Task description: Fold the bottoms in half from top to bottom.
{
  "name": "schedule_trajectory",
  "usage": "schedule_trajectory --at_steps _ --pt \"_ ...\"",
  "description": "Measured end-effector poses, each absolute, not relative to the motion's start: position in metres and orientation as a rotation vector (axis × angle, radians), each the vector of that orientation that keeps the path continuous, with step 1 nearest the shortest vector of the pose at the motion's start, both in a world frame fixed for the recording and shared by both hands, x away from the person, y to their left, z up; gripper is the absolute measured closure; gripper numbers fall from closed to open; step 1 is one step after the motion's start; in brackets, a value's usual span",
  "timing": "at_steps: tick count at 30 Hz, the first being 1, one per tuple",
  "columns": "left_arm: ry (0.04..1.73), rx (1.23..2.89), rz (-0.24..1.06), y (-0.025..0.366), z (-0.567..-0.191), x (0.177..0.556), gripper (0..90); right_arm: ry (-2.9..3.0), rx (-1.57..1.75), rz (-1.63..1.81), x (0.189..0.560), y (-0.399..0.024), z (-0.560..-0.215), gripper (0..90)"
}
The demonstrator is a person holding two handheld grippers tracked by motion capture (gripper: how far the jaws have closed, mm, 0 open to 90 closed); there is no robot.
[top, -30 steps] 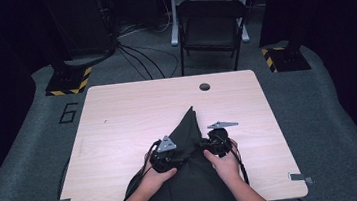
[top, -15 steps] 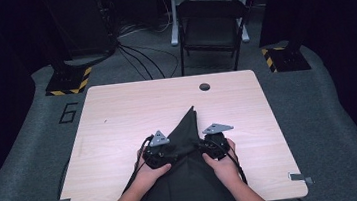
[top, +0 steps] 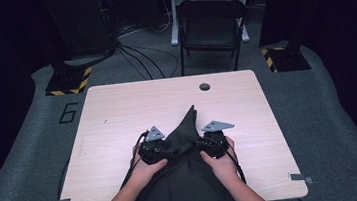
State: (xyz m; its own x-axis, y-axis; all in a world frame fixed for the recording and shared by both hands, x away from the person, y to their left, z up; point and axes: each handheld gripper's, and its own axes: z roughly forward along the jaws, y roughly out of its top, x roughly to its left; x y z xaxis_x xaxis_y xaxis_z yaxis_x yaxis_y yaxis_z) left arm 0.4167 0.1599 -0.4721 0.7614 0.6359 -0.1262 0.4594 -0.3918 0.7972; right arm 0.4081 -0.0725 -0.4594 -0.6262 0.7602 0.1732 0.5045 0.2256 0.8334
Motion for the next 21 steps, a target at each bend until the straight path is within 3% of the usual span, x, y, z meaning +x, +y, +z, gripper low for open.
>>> schedule_trajectory --at_steps 21 --pt "0.702 2.071 0.445 0.133 -0.440 0.414 42.9 2.230 1.228 1.436 0.423 -0.052 -0.420 81.3"
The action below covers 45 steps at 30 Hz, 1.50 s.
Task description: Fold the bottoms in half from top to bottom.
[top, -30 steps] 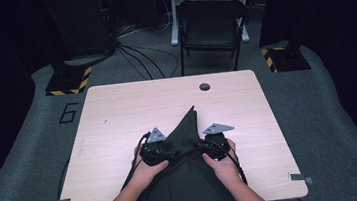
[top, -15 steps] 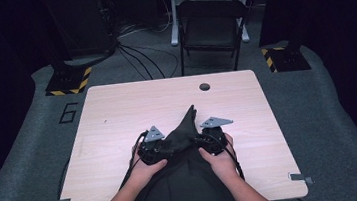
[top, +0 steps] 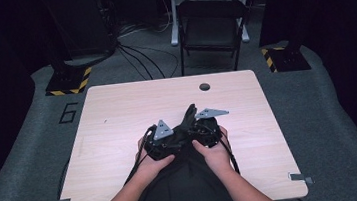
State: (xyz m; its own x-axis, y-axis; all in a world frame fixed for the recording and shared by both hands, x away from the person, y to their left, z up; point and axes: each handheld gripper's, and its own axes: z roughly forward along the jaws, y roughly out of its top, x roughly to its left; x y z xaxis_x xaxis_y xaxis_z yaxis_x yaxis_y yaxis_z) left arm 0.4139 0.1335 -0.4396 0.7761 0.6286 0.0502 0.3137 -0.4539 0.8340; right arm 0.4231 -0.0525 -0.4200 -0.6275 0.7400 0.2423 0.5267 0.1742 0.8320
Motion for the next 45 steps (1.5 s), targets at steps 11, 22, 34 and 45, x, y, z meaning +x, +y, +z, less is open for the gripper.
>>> schedule_trajectory --at_steps 11,22,34,45 --pt "0.757 2.078 0.484 0.131 -0.439 0.424 70.5 2.202 1.285 1.484 0.425 -0.050 -0.417 74.8" --pt "0.850 2.016 0.485 0.153 -0.415 0.444 84.7 2.186 1.238 1.483 0.403 -0.067 -0.428 62.6" --pt "0.865 1.986 0.527 0.166 -0.379 0.464 85.0 2.477 1.025 1.288 0.371 -0.029 -0.474 58.6" --pt "0.919 1.918 0.549 0.186 -0.362 0.481 85.1 2.550 1.115 1.101 0.382 -0.040 -0.506 58.3"
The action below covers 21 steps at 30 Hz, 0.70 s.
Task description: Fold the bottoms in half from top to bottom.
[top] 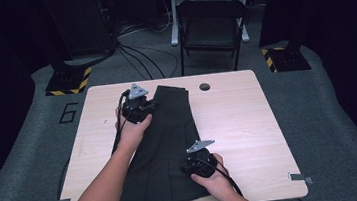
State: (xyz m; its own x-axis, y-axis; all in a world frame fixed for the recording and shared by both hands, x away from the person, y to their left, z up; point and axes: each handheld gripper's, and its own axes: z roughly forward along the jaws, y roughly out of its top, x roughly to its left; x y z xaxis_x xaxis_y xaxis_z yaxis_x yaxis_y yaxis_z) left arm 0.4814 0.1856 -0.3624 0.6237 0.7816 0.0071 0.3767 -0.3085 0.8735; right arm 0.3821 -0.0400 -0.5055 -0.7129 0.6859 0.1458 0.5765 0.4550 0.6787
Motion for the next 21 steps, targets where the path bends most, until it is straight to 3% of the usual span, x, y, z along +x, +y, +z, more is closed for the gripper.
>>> schedule_trajectory --at_steps 21 --pt "0.769 1.929 0.448 0.188 -0.367 0.457 85.0 2.524 1.147 1.148 0.384 -0.042 -0.514 60.1"
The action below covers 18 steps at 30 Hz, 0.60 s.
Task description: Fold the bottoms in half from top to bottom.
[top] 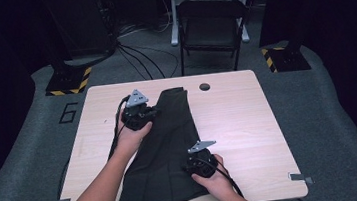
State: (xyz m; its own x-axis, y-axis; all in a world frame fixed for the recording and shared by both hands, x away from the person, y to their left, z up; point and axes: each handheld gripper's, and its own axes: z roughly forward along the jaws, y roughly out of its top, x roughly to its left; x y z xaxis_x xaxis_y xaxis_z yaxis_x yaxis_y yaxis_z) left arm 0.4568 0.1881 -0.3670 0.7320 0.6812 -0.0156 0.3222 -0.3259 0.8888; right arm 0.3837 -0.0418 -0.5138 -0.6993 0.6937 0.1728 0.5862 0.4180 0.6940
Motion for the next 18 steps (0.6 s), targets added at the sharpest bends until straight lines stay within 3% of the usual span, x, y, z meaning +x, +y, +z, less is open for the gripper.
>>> schedule_trajectory --at_steps 18 --pt "0.668 1.924 0.348 0.199 -0.387 0.410 85.1 2.516 1.151 1.142 0.384 -0.043 -0.515 60.4"
